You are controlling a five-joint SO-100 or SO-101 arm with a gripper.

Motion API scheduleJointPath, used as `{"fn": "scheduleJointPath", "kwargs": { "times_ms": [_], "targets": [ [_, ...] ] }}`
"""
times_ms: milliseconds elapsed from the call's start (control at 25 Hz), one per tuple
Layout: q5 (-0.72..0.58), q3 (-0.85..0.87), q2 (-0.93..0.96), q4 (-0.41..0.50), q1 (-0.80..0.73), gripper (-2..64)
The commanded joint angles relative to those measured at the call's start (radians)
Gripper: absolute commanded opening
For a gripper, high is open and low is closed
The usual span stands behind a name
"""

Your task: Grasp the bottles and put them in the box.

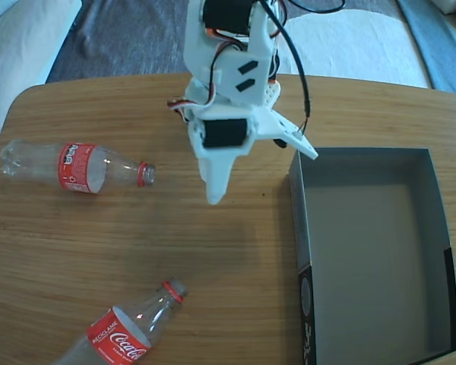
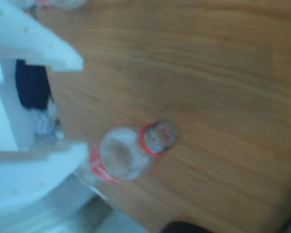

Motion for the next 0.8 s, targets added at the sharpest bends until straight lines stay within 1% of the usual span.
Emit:
{"fn": "scheduleJointPath", "kwargs": {
  "times_ms": [0, 80, 160, 280, 320, 440, 520, 600, 760],
  "targets": [
    [-0.156, -0.100, -0.032, 0.006, 0.032, 14.4],
    [-0.291, -0.141, -0.078, 0.008, 0.061, 14.4],
    [-0.393, -0.184, -0.118, 0.008, 0.087, 14.5],
    [-0.488, -0.232, -0.176, 0.008, 0.123, 15.1],
    [-0.503, -0.247, -0.196, 0.008, 0.133, 17.6],
    [-0.525, -0.290, -0.244, 0.008, 0.161, 32.2],
    [-0.525, -0.318, -0.279, 0.008, 0.167, 40.3],
    [-0.528, -0.345, -0.324, 0.008, 0.173, 44.0],
    [-0.566, -0.407, -0.430, 0.000, 0.190, 44.5]
  ]
}}
